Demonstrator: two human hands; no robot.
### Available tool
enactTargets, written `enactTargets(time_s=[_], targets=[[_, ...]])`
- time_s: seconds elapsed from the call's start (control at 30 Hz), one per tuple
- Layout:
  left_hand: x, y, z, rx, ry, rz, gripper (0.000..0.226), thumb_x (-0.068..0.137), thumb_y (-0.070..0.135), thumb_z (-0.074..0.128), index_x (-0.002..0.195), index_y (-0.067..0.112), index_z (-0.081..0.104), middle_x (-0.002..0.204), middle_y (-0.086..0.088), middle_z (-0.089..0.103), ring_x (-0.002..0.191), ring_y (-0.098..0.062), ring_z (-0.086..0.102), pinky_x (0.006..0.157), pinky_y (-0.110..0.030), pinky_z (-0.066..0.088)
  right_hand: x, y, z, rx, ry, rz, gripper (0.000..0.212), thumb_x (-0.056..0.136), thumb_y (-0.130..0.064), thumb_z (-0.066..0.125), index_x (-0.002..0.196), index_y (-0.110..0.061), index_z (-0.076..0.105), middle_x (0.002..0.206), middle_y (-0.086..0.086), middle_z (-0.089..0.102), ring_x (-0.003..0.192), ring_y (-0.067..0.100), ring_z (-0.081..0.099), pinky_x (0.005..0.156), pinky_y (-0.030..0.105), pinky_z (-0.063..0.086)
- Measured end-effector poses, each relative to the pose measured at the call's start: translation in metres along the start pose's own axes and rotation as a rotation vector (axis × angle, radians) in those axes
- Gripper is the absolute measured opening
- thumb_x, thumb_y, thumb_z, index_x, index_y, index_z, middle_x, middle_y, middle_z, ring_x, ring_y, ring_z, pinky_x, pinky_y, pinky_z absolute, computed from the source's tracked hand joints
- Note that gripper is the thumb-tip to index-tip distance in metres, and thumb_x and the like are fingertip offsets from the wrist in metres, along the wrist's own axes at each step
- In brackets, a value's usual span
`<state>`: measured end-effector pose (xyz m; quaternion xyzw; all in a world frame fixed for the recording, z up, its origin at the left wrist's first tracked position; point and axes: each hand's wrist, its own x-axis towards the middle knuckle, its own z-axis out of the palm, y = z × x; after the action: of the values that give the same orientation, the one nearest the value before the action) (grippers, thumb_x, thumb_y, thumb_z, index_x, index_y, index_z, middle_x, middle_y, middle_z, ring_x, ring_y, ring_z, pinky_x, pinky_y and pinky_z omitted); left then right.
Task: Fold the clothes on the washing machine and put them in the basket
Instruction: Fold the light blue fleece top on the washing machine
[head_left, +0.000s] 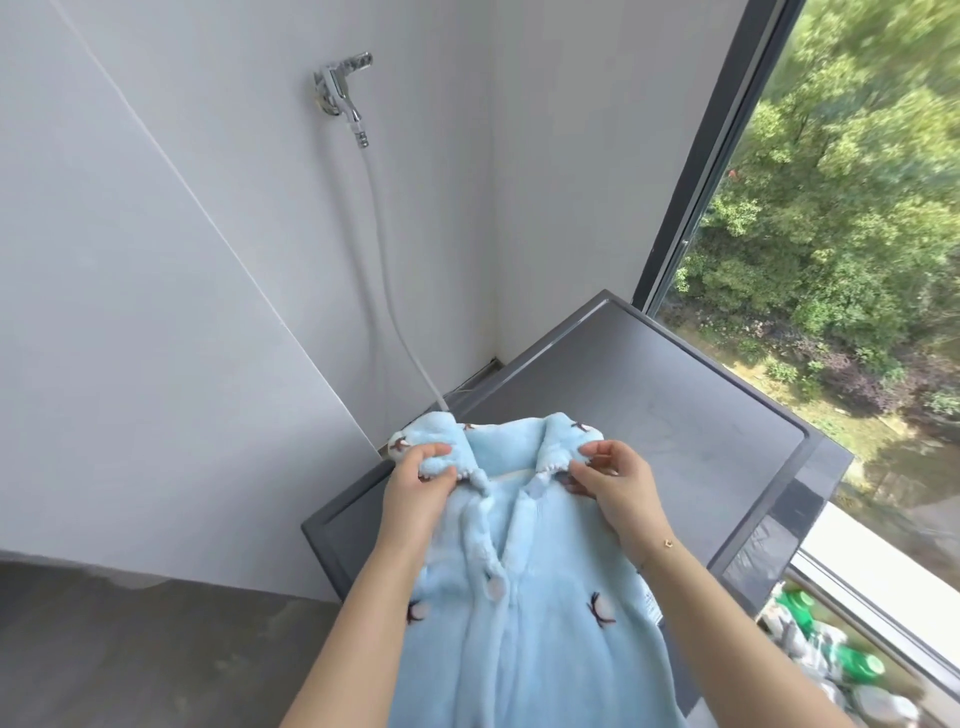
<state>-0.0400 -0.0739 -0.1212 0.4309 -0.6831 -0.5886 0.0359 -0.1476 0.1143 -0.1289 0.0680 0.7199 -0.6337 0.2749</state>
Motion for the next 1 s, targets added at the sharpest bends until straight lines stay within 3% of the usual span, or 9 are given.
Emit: enactTargets(time_s=[0.1,0.2,0.27,0.4,0.57,0.7,0.8,0.9,1.0], targets=[[0.010,0.006,-0.021,0.278,-0.009,0.056,0.031,0.088,0.038,0.064,0.116,0.032,0.053,0.094,0.007,0.061,0.093,-0.019,0.062,0.079,-0.030,0.048,0.003,-0.007,-0.010,-0.268,0.110,-0.123,0.008,0.085,-0.017,0.069,0.092,-0.020,0.067,0.103,0.010,0.060,0.067,0.014,0.059,0.054,0.019,0.044],[0.020,0.001,-0.046,0.273,0.077,-0.010,0.053,0.089,0.048,0.060,0.134,0.028,0.039,0.100,0.004,0.057,0.100,-0.021,0.056,0.089,-0.032,0.042,-0.002,-0.002,-0.029,-0.245,0.257,-0.182,0.018,0.087,-0.014,0.065,0.105,-0.017,0.064,0.110,0.008,0.055,0.092,0.017,0.057,0.061,0.018,0.041],[0.022,-0.011,-0.057,0.278,0.068,-0.108,0.056,0.090,0.054,0.055,0.133,0.020,0.044,0.104,0.000,0.060,0.103,-0.023,0.057,0.094,-0.035,0.044,-0.013,0.007,-0.040,-0.142,0.295,-0.082,0.026,0.088,-0.018,0.066,0.113,-0.015,0.058,0.110,0.008,0.055,0.087,0.015,0.056,0.063,0.020,0.040],[0.002,-0.027,-0.049,0.020,-0.188,-0.251,0.048,0.093,0.051,0.054,0.110,0.008,0.066,0.100,-0.013,0.073,0.097,-0.029,0.068,0.085,-0.039,0.054,-0.035,0.031,-0.042,-0.121,0.208,0.053,0.034,0.091,-0.036,0.064,0.114,-0.012,0.056,0.099,0.001,0.063,0.076,0.012,0.060,0.066,0.027,0.045],[-0.019,-0.032,-0.029,-0.321,-0.142,-0.115,0.035,0.086,0.041,0.069,0.110,0.014,0.067,0.104,-0.015,0.072,0.100,-0.034,0.068,0.094,-0.053,0.051,-0.042,0.035,-0.033,-0.010,0.097,0.028,0.027,0.091,-0.034,0.065,0.096,-0.008,0.069,0.092,0.008,0.074,0.079,0.016,0.067,0.071,0.032,0.054],[-0.021,-0.026,-0.029,-0.313,-0.016,-0.092,0.044,0.075,0.043,0.077,0.106,0.014,0.067,0.101,-0.016,0.072,0.096,-0.036,0.069,0.090,-0.059,0.051,-0.035,0.032,-0.037,0.045,0.177,-0.003,0.021,0.092,-0.026,0.065,0.097,-0.005,0.066,0.092,0.012,0.073,0.079,0.019,0.066,0.072,0.035,0.054],[-0.020,-0.021,-0.032,-0.361,-0.144,-0.137,0.042,0.086,0.042,0.069,0.113,0.009,0.067,0.109,-0.018,0.070,0.102,-0.032,0.068,0.096,-0.050,0.050,-0.029,0.033,-0.039,-0.038,0.128,0.039,0.032,0.086,-0.034,0.072,0.103,-0.010,0.060,0.099,0.013,0.070,0.085,0.020,0.067,0.078,0.039,0.054],[-0.014,-0.011,-0.037,-0.442,-0.219,-0.156,0.052,0.087,0.046,0.065,0.120,0.006,0.065,0.117,-0.019,0.067,0.112,-0.027,0.064,0.099,-0.041,0.048,-0.018,0.025,-0.045,0.106,-0.047,0.205,0.057,0.069,-0.048,0.083,0.099,-0.006,0.060,0.094,0.011,0.061,0.081,0.029,0.059,0.077,0.041,0.050],[-0.014,0.001,-0.039,-0.450,-0.229,-0.185,0.052,0.079,0.042,0.072,0.116,0.005,0.068,0.114,-0.021,0.068,0.105,-0.030,0.067,0.094,-0.042,0.051,-0.013,0.007,-0.051,0.100,-0.243,0.293,0.054,0.075,-0.041,0.081,0.102,0.005,0.070,0.104,0.015,0.072,0.097,0.028,0.069,0.094,0.040,0.052]])
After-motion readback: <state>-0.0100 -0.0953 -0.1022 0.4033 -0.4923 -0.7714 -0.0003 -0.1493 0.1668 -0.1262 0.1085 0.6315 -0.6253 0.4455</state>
